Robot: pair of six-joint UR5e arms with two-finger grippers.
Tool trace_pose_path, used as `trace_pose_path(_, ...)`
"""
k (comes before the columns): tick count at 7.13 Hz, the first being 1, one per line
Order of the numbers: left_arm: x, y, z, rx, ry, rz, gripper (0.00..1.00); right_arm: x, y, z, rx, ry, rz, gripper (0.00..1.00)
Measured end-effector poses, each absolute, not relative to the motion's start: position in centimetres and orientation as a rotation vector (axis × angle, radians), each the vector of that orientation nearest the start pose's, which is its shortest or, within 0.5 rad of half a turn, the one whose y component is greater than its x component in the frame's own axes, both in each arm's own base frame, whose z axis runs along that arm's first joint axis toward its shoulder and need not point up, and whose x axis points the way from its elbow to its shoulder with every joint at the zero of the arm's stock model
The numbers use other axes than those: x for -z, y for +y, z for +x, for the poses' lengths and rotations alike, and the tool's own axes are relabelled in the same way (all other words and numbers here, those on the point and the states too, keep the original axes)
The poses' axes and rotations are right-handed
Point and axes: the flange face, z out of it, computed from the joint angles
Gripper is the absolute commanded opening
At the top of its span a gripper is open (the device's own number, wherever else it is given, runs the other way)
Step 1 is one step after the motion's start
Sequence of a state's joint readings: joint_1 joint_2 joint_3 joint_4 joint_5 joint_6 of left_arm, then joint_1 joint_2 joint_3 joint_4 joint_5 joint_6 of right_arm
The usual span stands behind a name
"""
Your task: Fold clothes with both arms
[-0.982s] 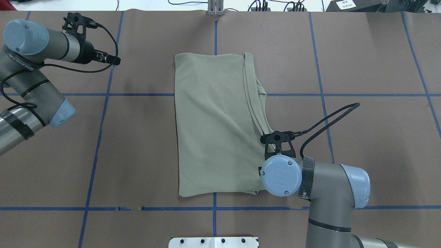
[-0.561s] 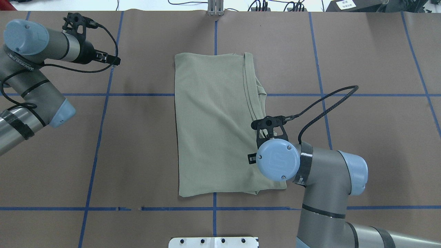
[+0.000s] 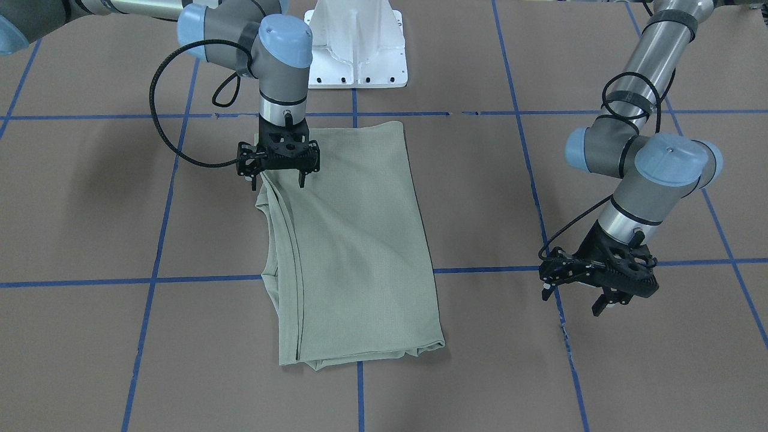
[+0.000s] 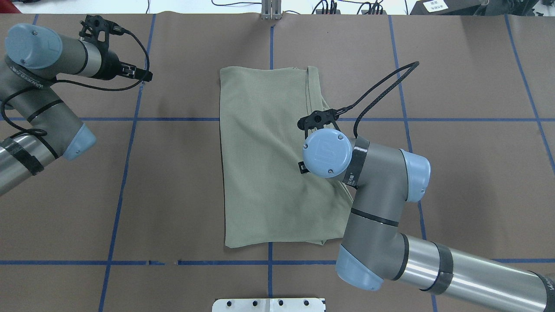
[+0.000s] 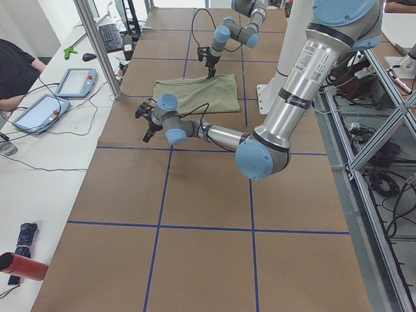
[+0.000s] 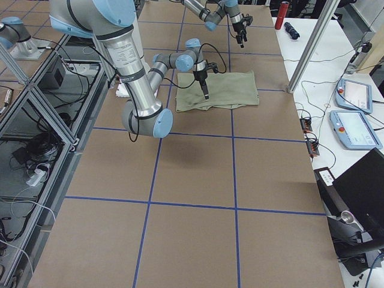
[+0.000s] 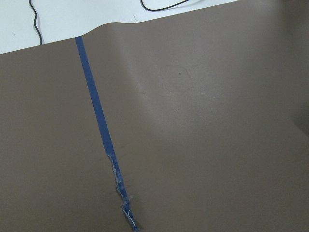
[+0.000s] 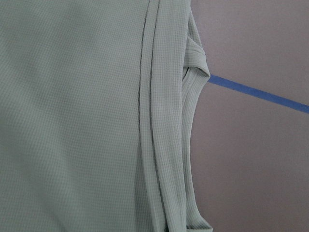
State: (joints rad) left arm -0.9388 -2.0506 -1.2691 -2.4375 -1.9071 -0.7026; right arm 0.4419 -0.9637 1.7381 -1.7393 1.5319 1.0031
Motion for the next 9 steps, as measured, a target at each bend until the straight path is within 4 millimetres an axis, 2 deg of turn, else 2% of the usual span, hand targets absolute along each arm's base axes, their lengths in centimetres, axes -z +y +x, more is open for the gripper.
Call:
trace_pose_path(2,-43.1,-63.5,34.0,-0.113,0.88,0.623,1.0,-28.1,-41.6,-55.1,0.114,-0.485,0.315,1.0)
trace_pose_path(5,-43.2,-63.4,34.0,-0.113,0.88,0.623,1.0,-30.0,-42.1,-55.4,0.124,-0.444,0.296,1.0)
trace_pose_path(8,-43.2,-63.2,34.4,-0.116,0.882,0.62,1.0,-32.1,-44.4,-53.2,0.155,-0.362,0.281,1.0)
trace_pose_path(9,-43.2,-63.1,34.5,-0.118,0.883,0.619,1.0,-33.6,-45.2,-52.0,0.16,-0.331,0.271,1.0)
